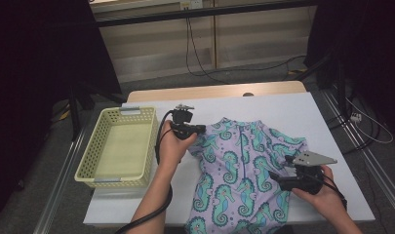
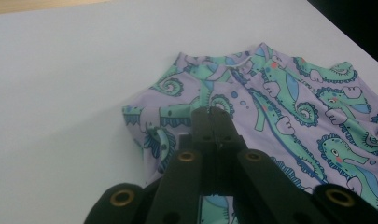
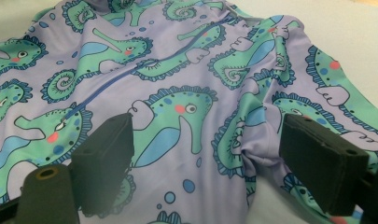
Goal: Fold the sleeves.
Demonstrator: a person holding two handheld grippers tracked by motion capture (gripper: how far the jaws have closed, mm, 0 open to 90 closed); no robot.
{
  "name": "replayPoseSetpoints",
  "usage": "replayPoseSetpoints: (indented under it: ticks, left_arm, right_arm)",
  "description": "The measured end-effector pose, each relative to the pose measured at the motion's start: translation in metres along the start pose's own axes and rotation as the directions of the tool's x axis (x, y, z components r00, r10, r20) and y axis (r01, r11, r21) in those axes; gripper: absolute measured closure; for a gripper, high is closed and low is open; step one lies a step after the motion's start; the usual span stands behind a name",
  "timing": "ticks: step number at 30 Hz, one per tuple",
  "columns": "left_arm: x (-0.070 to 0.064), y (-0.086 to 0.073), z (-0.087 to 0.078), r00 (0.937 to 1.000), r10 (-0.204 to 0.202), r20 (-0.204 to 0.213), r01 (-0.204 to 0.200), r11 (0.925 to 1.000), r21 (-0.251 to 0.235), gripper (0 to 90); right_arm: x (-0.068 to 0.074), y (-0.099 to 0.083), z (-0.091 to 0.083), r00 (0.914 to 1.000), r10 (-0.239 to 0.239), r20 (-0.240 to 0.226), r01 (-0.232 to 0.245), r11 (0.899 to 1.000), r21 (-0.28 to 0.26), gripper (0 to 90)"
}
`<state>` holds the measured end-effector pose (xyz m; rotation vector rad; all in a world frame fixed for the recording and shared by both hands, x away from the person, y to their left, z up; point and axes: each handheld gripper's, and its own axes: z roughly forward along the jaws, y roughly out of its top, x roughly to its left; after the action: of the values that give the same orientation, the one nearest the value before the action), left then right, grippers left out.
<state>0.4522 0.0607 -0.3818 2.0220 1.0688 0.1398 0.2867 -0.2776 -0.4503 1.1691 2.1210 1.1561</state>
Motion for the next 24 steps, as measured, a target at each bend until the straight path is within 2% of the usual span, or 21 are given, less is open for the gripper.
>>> replayPoseSetpoints:
  ticks: [6, 11, 13, 17, 19, 24]
  left_arm:
    - [-0.026, 0.005, 0.020, 0.9991, 0.036, 0.025, -0.036, 0.9992, 0.017, 90.0]
    - [-0.050, 0.004, 0.041, 0.9934, 0.073, 0.088, -0.076, 0.9963, 0.039, 89.7]
    - [-0.054, 0.002, 0.045, 0.9910, 0.079, 0.108, -0.083, 0.9961, 0.032, 84.6]
    - [-0.052, 0.001, 0.040, 0.9889, 0.105, 0.105, -0.106, 0.9944, 0.000, 59.6]
    - [-0.048, 0.001, 0.033, 0.9897, 0.095, 0.107, -0.095, 0.9955, -0.003, 57.7]
    - [-0.030, -0.003, 0.019, 0.9917, 0.120, 0.046, -0.119, 0.9924, -0.033, 41.0]
  right_arm:
    - [-0.002, -0.002, -0.004, 1.0000, 0.002, 0.009, -0.002, 1.000, -0.004, 18.3]
    - [-0.003, -0.003, -0.005, 0.9999, 0.005, 0.012, -0.005, 1.000, -0.004, 18.3]
    - [-0.003, -0.003, -0.005, 0.9999, 0.001, 0.014, -0.001, 1.000, -0.001, 18.3]
    - [-0.005, -0.002, -0.006, 0.9998, -0.007, 0.018, 0.007, 1.000, -0.004, 17.9]
    - [-0.005, 0.000, -0.004, 0.9998, -0.008, 0.019, 0.008, 1.000, -0.002, 17.9]
    - [-0.006, 0.012, 0.002, 0.9998, -0.013, 0.016, 0.013, 1.000, -0.016, 17.5]
